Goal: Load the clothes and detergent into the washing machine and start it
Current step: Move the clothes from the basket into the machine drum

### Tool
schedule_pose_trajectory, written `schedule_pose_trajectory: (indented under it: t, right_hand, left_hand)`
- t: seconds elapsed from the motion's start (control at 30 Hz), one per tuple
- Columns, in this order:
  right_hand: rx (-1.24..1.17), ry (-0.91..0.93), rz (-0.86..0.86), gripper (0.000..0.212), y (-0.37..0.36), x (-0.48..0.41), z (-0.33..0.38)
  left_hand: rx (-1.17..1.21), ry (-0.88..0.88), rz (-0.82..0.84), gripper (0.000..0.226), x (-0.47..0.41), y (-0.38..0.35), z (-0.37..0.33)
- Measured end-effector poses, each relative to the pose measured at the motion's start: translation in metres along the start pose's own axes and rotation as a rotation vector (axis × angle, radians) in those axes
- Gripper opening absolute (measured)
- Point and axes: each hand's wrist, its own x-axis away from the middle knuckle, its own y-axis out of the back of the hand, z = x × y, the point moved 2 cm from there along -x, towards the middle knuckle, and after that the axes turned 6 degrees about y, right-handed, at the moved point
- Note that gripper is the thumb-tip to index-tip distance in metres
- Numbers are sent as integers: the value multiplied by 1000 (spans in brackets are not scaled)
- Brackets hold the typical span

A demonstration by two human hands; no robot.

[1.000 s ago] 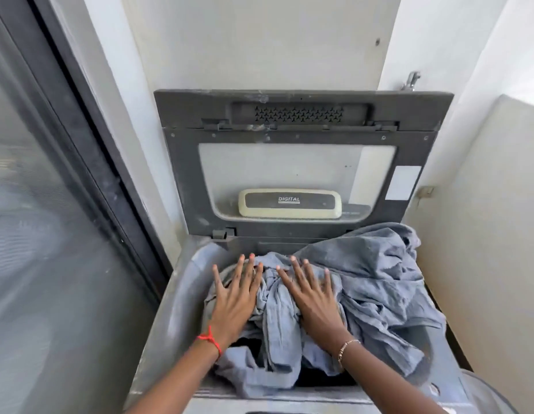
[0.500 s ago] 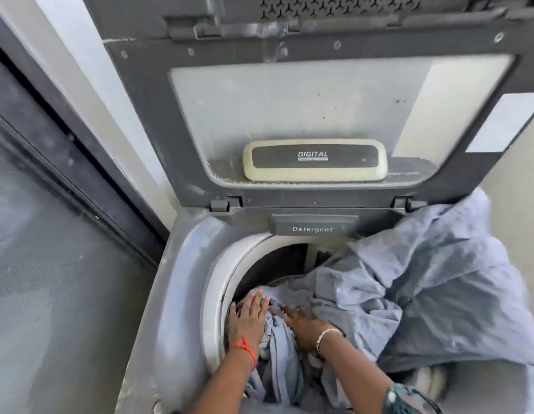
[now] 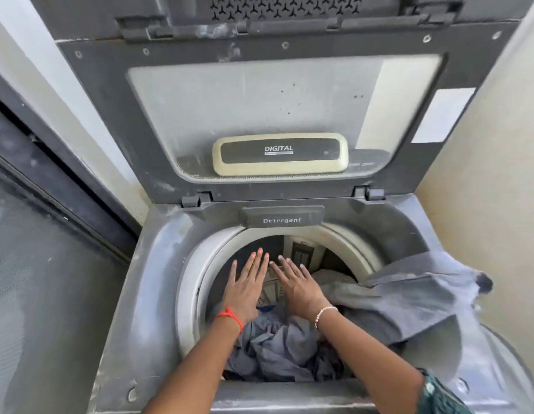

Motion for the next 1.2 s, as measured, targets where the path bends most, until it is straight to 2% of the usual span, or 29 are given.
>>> schedule_pose_trajectory:
  t: [0.13, 0.23, 0.33, 0.4, 0.47, 0.6, 0.77, 0.97, 1.07, 1.2]
  right_hand:
    - [-21, -35, -37, 87, 20, 30, -3]
    - [83, -205, -64, 76, 35, 65, -13]
    - [279, -358, 110, 62, 39, 103, -33]
    - [280, -409, 207, 57, 32, 121, -50]
    - [279, -399, 195, 54, 25, 129, -61]
    - [119, -378, -11, 45, 27, 126, -54]
    - [-55, -261, -253, 55, 23, 97, -28]
    - [-97, -61, -227, 59, 21, 46, 31]
    - [-43, -67, -195, 67, 14, 33, 38]
    - [-59, -129, -70, 75, 5, 36, 23]
  left_hand:
    - [9, -37, -50, 100, 6, 19, -18]
    - [48, -66, -94, 104, 8, 34, -39]
    - [41, -119, -131, 108, 14, 54, -66]
    - [26, -144, -151, 108, 18, 61, -82]
    - [24, -149, -193, 108, 22, 65, -94]
    - [34, -134, -231, 104, 30, 67, -98]
    - [94, -55, -286, 103, 39, 65, -84]
    - [162, 89, -265, 96, 46, 52, -39]
    - [145, 142, -208, 102, 48, 41, -18]
    - [166, 143, -146, 119, 47, 28, -10]
